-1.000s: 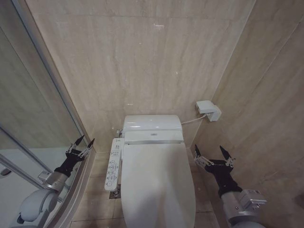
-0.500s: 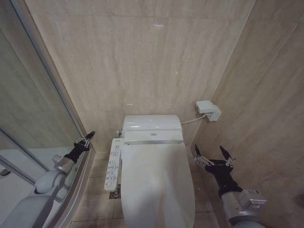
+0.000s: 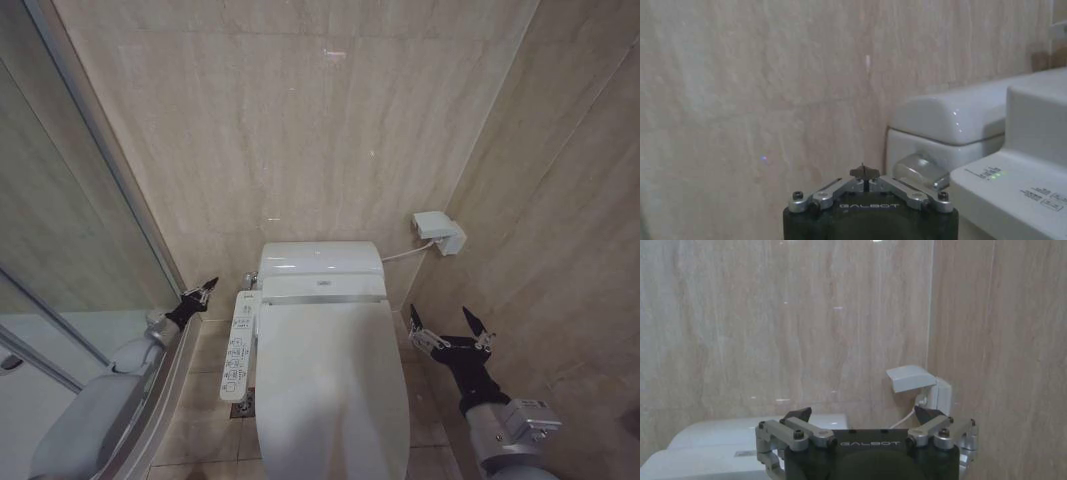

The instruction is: Open the toilet lid, clean the toilet bowl with a toilet brush, close the toilet lid, and flush.

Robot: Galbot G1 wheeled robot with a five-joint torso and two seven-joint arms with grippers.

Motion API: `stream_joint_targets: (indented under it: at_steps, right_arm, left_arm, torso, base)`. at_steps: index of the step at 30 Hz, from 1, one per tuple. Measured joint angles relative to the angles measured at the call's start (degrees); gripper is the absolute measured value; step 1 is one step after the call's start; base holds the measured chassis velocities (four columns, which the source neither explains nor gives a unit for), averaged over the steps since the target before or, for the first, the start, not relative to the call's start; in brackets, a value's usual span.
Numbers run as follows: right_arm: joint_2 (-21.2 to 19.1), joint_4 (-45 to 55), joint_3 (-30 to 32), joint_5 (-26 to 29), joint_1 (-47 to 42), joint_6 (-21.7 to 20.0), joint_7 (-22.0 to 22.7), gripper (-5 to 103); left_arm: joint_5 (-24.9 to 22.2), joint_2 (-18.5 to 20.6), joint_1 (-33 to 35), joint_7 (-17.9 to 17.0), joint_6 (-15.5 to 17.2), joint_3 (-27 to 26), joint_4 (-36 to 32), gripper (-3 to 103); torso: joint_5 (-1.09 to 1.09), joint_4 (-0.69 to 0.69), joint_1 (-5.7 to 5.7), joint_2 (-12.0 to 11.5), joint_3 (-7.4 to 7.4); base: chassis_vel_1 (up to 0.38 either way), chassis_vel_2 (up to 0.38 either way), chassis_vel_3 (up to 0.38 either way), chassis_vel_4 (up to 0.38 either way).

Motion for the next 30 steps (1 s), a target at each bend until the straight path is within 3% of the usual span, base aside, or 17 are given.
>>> stream_joint_targets:
  at_steps: [8, 30]
  right_arm:
    - [0.0, 0.0, 0.0, 0.0, 0.0, 0.0, 0.0, 100]
    - [0.0, 0.0, 0.0, 0.0, 0.0, 0.0, 0.0, 100]
  left_arm:
    - [-0.6, -1.4, -2.9, -0.1, 0.9, 3.9, 1.9, 0]
    - [-0.5, 0.4, -1.4, 2.8, 0.4, 3.7, -0.6, 0]
  torso:
    - [0.0, -0.02, 0.0, 0.0, 0.0]
    - [-0.02, -0.01, 0.04, 0.0, 0.01]
  base:
    - [0.0, 0.0, 0.0, 0.0]
    - [-0.042, 0.049, 0.041, -0.042]
